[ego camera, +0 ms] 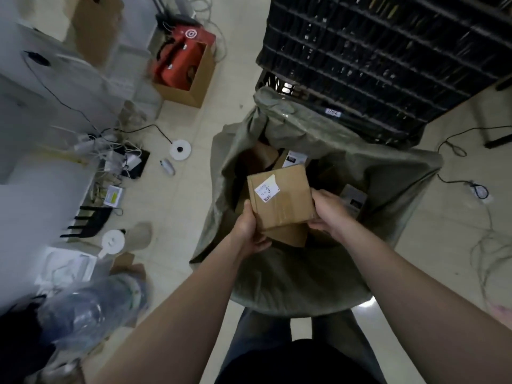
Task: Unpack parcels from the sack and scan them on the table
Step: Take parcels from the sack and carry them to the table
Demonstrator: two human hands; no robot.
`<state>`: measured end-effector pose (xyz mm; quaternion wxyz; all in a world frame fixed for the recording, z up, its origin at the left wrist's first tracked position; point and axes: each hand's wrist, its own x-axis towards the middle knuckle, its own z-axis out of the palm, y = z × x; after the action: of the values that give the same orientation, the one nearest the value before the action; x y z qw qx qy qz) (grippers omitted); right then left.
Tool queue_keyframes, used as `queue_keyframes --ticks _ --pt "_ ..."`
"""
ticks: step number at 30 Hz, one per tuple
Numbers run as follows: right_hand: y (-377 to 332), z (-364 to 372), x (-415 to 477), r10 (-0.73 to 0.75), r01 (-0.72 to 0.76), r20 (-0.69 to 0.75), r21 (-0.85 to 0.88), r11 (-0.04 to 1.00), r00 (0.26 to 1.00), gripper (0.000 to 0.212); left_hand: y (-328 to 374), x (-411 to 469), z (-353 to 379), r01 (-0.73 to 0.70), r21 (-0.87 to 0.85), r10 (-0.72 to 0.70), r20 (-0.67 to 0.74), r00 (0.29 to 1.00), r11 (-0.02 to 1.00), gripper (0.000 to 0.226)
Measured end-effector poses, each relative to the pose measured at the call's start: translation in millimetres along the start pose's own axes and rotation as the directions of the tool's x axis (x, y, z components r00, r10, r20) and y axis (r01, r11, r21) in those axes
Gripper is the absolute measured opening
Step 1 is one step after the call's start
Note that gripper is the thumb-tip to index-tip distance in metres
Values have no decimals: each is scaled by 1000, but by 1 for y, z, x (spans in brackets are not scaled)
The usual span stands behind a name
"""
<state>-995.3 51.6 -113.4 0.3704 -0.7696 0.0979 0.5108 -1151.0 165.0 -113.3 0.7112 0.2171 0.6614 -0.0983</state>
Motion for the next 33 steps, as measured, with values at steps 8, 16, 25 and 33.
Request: queue_keyframes --ticks 8,16,25,33 --pt "-12 34 64 90 -88 15 -72 993 996 32 1 46 1 -179 -36 172 -155 973 983 59" --pt "-3 64 123 225 -227 62 30 973 972 58 4 94 9 -477 378 587 -267 764 794 50" --pt "7 71 150 185 -200 266 34 979 946 39 -12 112 20 -459 695 736 -149 661 553 47" --pt "13 83 156 185 -212 398 26 977 899 50 -9 120 21 -454 682 702 -124 701 574 48"
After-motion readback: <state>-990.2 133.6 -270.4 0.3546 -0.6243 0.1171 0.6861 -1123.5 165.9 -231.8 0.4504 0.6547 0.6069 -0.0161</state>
